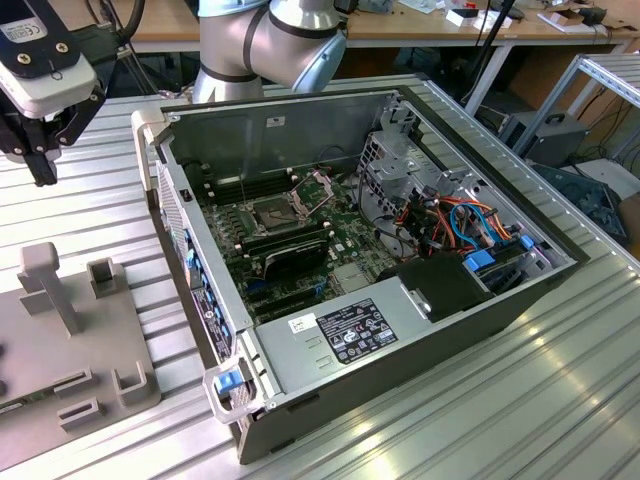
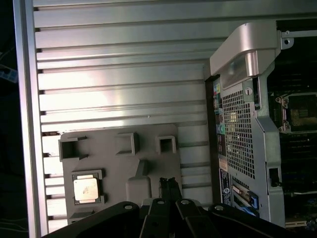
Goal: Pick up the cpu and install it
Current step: 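Reach for the cpu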
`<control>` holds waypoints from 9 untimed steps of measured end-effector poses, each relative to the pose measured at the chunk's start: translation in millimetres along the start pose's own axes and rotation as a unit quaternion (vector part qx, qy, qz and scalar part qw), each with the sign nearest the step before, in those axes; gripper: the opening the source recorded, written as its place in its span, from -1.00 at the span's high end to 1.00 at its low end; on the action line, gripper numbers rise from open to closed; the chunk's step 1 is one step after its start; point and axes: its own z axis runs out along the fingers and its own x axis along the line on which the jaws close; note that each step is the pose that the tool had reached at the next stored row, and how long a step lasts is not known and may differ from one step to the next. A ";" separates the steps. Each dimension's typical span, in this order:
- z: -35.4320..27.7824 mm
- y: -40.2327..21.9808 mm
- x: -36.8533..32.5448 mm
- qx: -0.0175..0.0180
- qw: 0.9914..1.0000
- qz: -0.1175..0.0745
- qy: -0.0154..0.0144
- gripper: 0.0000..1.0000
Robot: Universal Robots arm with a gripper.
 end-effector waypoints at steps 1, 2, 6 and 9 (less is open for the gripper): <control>0.0 0.0 0.2 0.000 1.000 0.000 0.000 0.79; 0.0 0.0 0.6 0.000 1.000 0.000 0.000 0.79; -0.1 -0.4 5.0 0.000 1.000 0.000 0.000 0.79; 0.1 -1.0 12.7 0.000 1.000 0.000 0.000 0.79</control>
